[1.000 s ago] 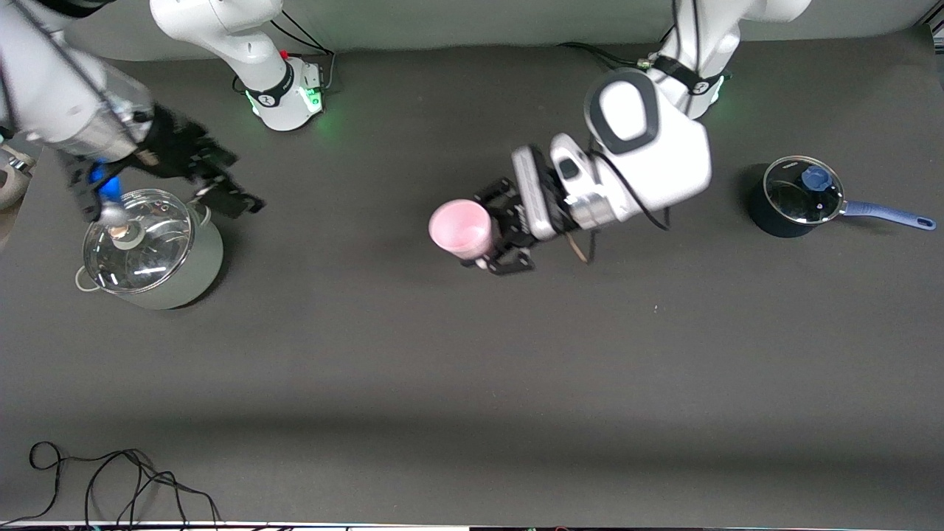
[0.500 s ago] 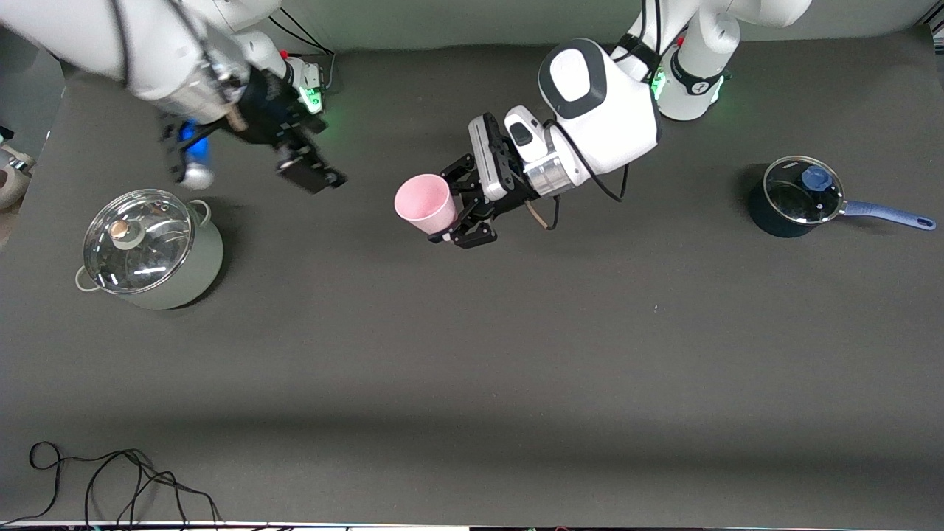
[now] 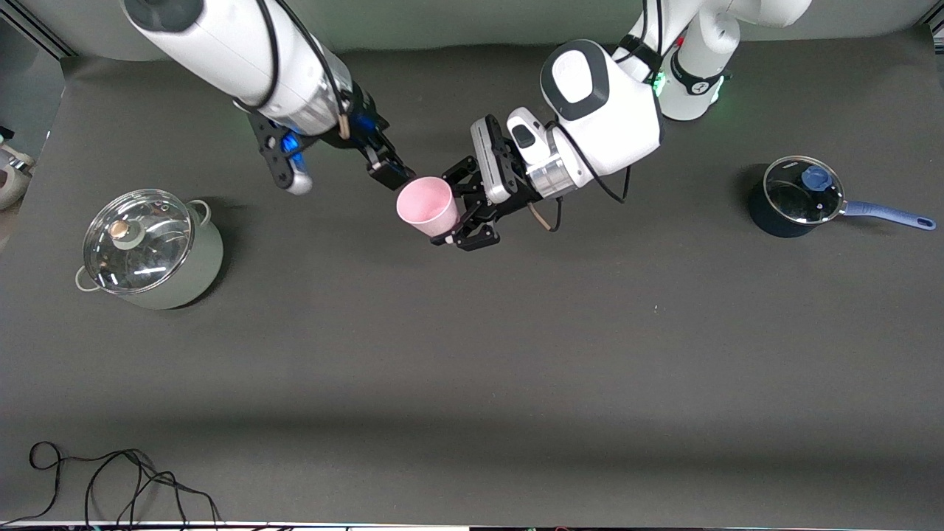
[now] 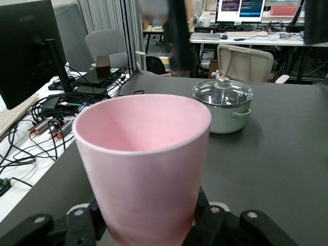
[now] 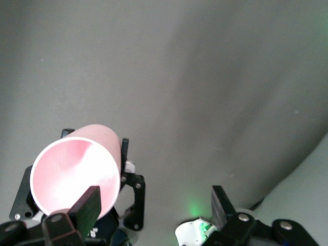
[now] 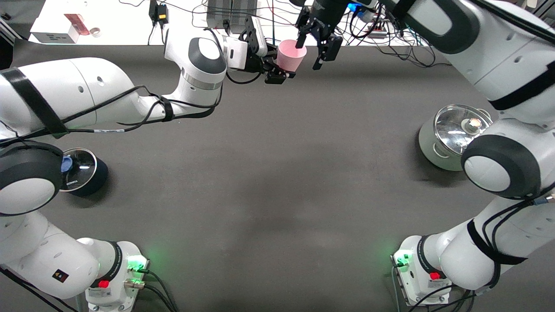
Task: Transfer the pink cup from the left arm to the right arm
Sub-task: 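Grasp the cup rim with the right gripper while the left gripper holds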
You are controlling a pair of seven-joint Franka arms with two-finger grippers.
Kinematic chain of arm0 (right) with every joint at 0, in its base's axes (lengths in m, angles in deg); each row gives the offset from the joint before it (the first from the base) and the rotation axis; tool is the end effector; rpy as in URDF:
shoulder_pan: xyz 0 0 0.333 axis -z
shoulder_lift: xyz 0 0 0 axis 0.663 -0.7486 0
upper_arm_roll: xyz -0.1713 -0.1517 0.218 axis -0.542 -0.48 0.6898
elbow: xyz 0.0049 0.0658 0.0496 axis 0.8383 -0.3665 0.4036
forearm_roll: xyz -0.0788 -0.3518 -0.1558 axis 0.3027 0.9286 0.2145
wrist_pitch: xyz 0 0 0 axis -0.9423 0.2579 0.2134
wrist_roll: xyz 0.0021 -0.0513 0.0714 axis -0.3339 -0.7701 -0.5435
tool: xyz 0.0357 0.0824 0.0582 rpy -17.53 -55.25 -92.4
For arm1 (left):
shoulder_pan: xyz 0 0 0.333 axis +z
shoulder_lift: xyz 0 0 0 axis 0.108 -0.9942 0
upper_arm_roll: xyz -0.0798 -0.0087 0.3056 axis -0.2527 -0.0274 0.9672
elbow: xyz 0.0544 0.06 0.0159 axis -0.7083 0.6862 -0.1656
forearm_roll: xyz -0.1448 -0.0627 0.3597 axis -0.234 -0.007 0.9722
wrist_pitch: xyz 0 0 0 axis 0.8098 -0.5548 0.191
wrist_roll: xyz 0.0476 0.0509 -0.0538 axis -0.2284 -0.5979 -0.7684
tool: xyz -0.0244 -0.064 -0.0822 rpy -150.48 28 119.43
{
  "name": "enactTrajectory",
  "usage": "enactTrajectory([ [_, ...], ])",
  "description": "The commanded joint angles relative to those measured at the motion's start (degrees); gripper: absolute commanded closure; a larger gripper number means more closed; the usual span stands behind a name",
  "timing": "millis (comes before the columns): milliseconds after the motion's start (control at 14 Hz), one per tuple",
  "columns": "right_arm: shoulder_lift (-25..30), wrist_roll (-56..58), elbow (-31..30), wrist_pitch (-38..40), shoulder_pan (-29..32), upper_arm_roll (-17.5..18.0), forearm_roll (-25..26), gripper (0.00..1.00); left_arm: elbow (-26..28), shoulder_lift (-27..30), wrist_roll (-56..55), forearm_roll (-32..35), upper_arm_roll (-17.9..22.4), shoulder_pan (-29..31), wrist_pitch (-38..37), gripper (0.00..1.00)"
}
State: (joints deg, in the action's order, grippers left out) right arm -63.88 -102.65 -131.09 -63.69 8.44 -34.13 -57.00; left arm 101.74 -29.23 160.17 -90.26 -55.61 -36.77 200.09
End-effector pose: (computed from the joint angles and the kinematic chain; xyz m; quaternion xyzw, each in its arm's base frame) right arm 0.5131 0.3783 0.6160 -0.8295 0.5312 0.1621 0.0592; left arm 0.4922 -0.4382 0.4563 0.6605 -0.5360 0.4170 0.3202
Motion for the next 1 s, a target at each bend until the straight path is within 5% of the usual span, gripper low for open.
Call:
enactTrajectory([
  [0,-2.4,-1.8,2.2,-1.4,-0.7,-0.6,-0.2,0.05,0.2,0.8,-0.7,-0.9,0.5,-0.5,0.5,0.54],
  [429,-4.6,-1.7,2.0,-4.2,-1.4,-0.7,0.9,0.1,0.1,0.8,-1.4,-0.9,0.5,-0.5,0.6,0.54],
  [500,-4.7,-1.7,2.0,-4.2,-1.4,-0.7,1.0,0.22,0.1,0.8,-1.8,-0.9,0.5,-0.5,0.6,0.54],
  [643,-4.6,-1.6,2.0,-4.2,-1.4,-0.7,0.9,0.9,0.1,0.8,-1.8,-0.9,0.5,-0.5,0.6,0.53],
  [714,-4.6,-1.6,2.1,-4.2,-1.3,-0.7,0.8,1.0,0.1,0.8,-1.8,-0.9,0.5,-0.5,0.6,0.53],
  [929,-4.5,-1.2,2.2,-4.2,-0.8,-0.8,0.6,1.0,0.1,0.8,-1.8,-0.9,0.5,-0.4,0.6,0.52],
])
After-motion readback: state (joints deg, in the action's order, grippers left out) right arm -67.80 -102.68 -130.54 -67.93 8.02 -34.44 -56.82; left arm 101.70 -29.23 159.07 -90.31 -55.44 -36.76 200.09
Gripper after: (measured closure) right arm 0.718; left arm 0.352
